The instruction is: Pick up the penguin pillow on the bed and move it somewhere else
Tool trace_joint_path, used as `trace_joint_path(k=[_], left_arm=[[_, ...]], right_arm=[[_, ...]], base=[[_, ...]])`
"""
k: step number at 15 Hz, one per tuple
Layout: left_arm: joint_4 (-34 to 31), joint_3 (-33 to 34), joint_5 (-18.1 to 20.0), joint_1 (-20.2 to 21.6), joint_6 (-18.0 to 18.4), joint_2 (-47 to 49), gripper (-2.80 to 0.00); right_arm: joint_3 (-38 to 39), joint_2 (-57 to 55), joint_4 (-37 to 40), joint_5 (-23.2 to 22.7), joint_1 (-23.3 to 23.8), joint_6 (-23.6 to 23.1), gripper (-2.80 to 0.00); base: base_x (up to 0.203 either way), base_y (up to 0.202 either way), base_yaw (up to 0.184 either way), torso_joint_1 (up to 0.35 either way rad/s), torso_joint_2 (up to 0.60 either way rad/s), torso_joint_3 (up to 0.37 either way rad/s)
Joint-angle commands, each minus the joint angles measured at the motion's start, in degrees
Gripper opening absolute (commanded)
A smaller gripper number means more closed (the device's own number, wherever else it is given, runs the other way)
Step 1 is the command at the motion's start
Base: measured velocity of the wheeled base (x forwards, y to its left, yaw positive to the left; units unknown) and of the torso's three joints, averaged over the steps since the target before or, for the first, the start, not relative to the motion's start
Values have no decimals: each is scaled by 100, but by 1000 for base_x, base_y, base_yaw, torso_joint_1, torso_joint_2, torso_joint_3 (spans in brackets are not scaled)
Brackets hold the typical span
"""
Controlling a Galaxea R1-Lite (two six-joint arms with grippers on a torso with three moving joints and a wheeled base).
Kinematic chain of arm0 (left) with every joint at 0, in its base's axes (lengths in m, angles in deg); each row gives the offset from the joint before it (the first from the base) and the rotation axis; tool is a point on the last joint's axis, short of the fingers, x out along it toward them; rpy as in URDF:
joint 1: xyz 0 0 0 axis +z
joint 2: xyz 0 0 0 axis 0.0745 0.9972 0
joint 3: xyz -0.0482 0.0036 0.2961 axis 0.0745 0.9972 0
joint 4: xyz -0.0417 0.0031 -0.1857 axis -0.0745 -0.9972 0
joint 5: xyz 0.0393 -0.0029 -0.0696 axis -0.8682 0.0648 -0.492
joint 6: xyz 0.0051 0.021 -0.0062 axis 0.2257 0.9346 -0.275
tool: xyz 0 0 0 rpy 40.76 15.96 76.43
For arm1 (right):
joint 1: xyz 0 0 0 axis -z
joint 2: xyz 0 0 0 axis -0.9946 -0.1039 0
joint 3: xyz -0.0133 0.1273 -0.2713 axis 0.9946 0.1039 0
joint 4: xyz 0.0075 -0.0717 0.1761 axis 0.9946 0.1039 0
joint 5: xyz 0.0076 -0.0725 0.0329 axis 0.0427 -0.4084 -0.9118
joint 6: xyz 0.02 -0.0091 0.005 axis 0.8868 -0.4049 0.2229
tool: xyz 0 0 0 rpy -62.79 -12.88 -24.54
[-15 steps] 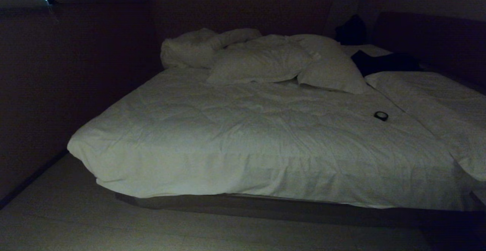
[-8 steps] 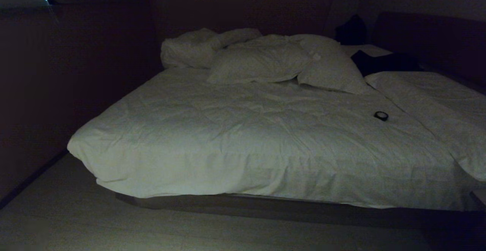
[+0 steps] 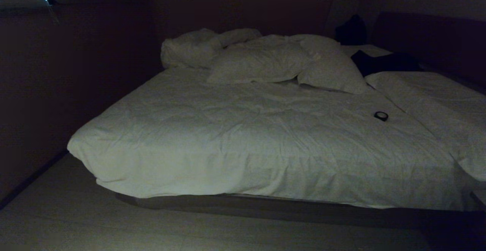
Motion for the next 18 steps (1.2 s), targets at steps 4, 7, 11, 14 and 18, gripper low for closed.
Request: trace_joint_path(k=[4,7,11,14,18], left_arm=[[-2,9,-2,2,-5,-2,-280],[-2,9,-2,2,-5,-2,-280],[-2,9,-2,-1,-5,-2,-280],[-2,9,-2,2,-5,-2,-280],[-2,9,-2,2,-5,-2,-280]], right_arm=[[146,406,-22,8,-2,-13,-280],[201,500,-44,134,-2,-10,-280],[219,500,-92,609,-2,-10,-280],[362,500,-39,1027,-2,-335,-280],[915,500,-110,1681,-2,-709,-280]], base=[[0,0,0,0,0,0],[0,0,0,0,0,0],[0,0,0,0,0,0],[0,0,0,0,0,0],[0,0,0,0,0,0]])
